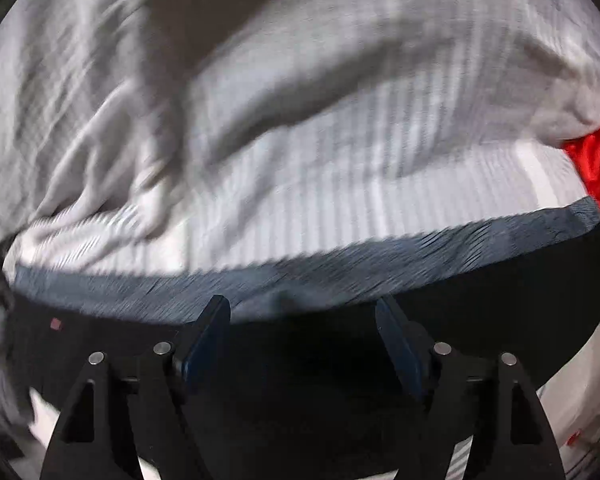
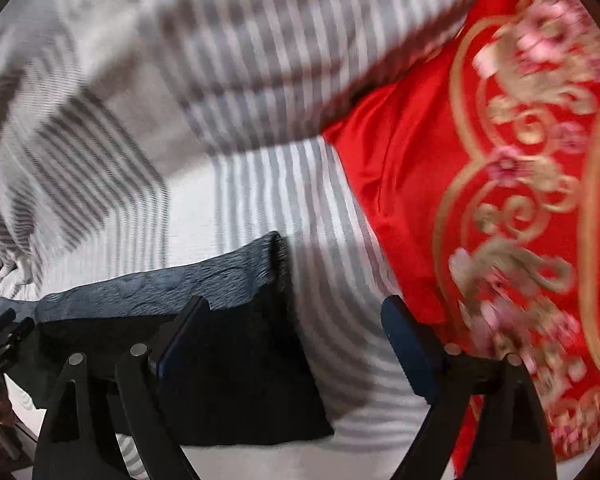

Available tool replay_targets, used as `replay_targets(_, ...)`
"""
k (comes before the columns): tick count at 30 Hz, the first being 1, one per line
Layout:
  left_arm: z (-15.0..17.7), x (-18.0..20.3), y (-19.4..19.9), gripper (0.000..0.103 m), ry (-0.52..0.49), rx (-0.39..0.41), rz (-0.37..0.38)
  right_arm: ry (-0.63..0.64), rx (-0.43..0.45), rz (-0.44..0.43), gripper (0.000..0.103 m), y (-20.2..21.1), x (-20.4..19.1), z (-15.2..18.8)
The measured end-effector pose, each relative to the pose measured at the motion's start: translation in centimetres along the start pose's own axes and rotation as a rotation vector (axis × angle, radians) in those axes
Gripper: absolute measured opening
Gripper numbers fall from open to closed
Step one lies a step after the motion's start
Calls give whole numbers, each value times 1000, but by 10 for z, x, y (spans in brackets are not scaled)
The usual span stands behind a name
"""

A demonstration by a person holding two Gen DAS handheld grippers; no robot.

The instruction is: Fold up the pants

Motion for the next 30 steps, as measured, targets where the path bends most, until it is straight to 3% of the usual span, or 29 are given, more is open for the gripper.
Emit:
replay_targets(6,21,-44,-10,76,46,-48,-45,-12,-48,-126,90,0,-45,30)
replay_targets(9,30,-37,-33,76,28,-74,-55,5,-97,-107,90,-20,-56,52)
replay_targets(10,33,-36,-39,80,23,-69,-54,26,-109,-87,90,-25,-56,58)
replay_targets(11,34,-39,-41,93,25,-34,-77,49,-121,-64,90,-31,-54,64)
replay_targets(12,36,-45,-42,97,25,-26,-95,74,-142,-48,90,-38,-51,73)
replay_targets(15,40,-56,-42,98,77,-51,-61,157,-128,-39,91,-40,-55,80)
replay_targets(17,43,-67,-33,98,49,-50,-92,230,-147,-12,94,-40,-61,84)
replay_targets(19,47,-81,-19,98,33,-32,-105,203,-161,-12,94,-35,-65,83)
replay_targets(25,73,-140,2,98,87,-29,-140,53,-138,-267,94,-1,-119,95)
replay_targets(28,83,-184,14,98,112,-33,-154,21,-177,-403,94,8,-172,124)
replay_targets(30,88,-183,10,98,114,-31,-152,4,-223,-483,94,13,-210,151)
Point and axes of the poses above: each gripper's, at about its wrist camera, not at the fingertips, and y roughly against the way its jaws point, x to its right, z to its underside, the point moved 6 cm from there along -y, roughly the way its jaws point, and after that the axes turned 13 degrees about x, right-handed, at the moved point
